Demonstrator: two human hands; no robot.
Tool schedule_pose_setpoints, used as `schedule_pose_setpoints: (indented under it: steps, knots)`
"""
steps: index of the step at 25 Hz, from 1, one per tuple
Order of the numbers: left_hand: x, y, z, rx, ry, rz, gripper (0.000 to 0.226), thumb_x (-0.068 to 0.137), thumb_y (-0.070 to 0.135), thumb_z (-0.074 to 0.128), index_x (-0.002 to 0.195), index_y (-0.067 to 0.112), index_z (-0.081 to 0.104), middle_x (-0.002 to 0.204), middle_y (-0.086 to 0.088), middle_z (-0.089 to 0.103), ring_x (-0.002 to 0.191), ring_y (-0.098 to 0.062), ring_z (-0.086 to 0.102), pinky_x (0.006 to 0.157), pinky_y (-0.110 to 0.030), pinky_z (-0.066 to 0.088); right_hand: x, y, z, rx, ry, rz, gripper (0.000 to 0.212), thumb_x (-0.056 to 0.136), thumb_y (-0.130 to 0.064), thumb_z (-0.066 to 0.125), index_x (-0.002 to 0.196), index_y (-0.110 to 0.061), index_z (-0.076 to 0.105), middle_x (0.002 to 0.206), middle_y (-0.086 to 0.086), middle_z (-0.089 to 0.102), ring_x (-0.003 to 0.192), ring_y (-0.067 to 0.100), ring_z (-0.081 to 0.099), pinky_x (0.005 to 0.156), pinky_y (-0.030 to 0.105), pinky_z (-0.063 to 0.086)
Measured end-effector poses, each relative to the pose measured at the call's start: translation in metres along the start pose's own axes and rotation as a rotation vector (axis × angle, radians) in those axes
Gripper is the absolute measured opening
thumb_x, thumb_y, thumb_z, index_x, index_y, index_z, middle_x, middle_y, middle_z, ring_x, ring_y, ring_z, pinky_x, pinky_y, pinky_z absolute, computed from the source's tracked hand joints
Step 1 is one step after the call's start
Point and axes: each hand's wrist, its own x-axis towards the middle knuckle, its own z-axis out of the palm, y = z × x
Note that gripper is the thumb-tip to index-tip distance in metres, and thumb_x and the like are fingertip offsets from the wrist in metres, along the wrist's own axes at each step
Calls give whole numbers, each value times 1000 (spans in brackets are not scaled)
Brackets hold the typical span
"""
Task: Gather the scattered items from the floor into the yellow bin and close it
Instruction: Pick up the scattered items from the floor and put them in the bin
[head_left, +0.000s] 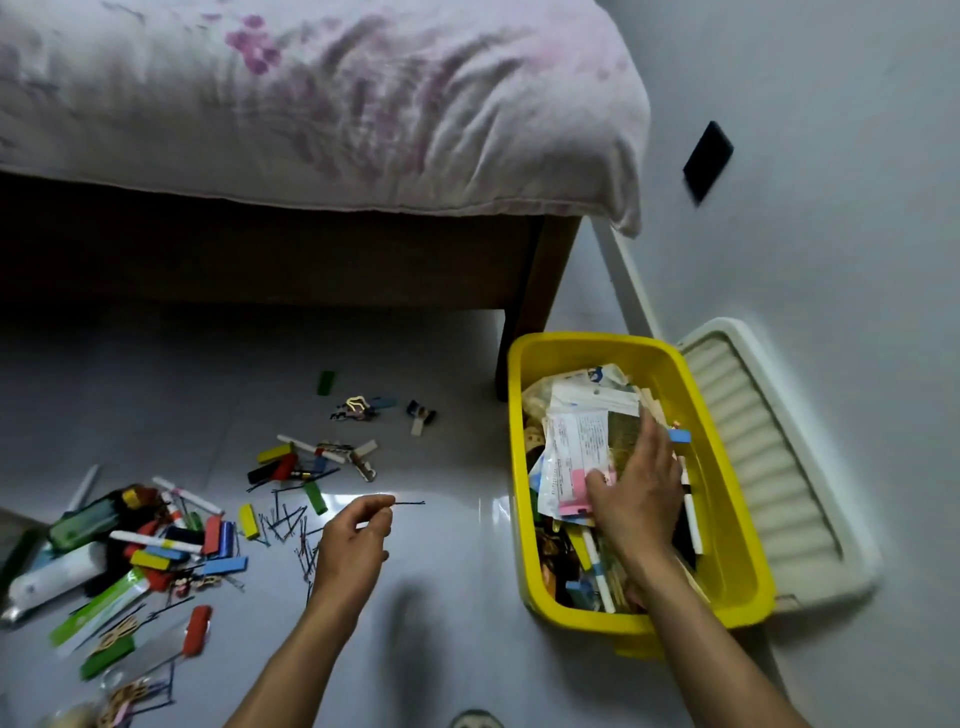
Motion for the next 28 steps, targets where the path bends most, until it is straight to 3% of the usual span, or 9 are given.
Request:
schedule_pose_setpoints:
  steps: [2,8,10,12,14,16,20,23,28]
  knots:
    - [3,2,3,19,-4,13,18,98,17,53,103,25,69,108,2,64,100,-18,62,79,-36,55,9,-4,4,-251,-34,-189,87,80,-38,63,151,-30,15,161,6,13,146,34,16,113,55,20]
    - [2,3,-4,102,14,26,19,98,19,52,107,26,68,105,9,63,103,-15,60,93,-43,53,24,-9,20,-401,-603,-127,70,95,-62,35,154,-36,7,164,-4,1,149,32,2,117,59,8]
    - [1,-4,-15,119,28,14,19,99,19,52,109,26,66,109,5,62,105,-17,59,95,-42,52,23,-11,12,-456,-572,-102,71,94,-64,34,154,-35,9,164,-2,4,148,34,5,117,58,10]
    - [3,-10,-33,118,69,5,20,99,18,51,112,23,66,113,2,62,105,-17,58,94,-39,52,13,-24,11,-482,-335,-201,68,94,-59,37,153,-28,21,163,5,15,146,36,14,116,58,16]
    - [8,-16,-52,117,115,-10,21,99,17,52,114,20,65,115,1,62,104,-16,57,92,-35,50,-8,-56,20,-341,-106,-386,60,94,-44,49,146,-18,37,157,12,30,143,38,24,116,57,19]
    - [16,-24,-66,121,146,-24,20,98,16,53,113,20,65,114,1,63,103,-16,57,89,-31,47,-33,-92,39,-175,-62,-529,55,89,-29,59,140,-14,46,152,13,38,143,36,27,116,52,19]
    - [35,-33,-96,162,193,-50,18,96,16,57,111,22,64,116,-1,64,99,-15,58,81,-26,43,-59,-137,97,-150,-371,-597,56,92,-31,55,145,-20,41,157,4,32,145,25,26,116,40,25]
    - [65,-46,-156,247,415,-37,17,92,15,58,108,20,65,123,-6,62,94,-15,58,82,-28,44,-64,-169,158,-201,-626,-697,56,93,-36,53,146,-27,36,158,0,30,142,22,30,113,39,30]
    - [132,-71,-258,583,628,-61,34,91,15,55,125,10,58,133,-14,52,122,-33,46,100,-45,42,-69,-227,248,-257,-778,-989,50,91,-31,55,139,-24,47,152,2,40,135,24,40,111,35,30]
